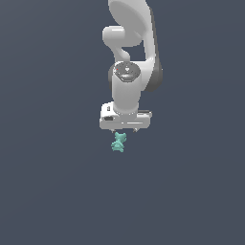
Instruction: Pick up the object and move it to a goal position.
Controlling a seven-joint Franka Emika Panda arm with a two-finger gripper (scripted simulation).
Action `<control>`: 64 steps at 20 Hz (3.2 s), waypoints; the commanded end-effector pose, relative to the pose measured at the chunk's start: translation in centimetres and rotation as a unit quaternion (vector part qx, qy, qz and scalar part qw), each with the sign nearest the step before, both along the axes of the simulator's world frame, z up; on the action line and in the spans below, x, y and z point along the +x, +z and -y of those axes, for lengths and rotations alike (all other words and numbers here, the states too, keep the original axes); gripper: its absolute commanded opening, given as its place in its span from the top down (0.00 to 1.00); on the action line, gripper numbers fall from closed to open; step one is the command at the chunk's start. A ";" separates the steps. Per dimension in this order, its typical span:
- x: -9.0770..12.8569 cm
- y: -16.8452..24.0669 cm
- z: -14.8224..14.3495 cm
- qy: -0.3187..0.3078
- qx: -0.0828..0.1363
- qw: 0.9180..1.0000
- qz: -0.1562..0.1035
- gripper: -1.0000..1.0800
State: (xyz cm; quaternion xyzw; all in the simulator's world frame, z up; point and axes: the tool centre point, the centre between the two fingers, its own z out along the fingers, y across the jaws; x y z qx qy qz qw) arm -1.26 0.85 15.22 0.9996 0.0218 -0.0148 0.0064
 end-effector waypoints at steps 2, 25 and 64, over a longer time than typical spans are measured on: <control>0.0 0.0 0.1 0.000 0.000 1.000 0.000 0.04; 0.0 -2.3 2.6 -0.066 -0.003 0.998 0.014 0.04; -0.5 -9.8 2.6 -0.123 0.005 0.992 0.015 1.00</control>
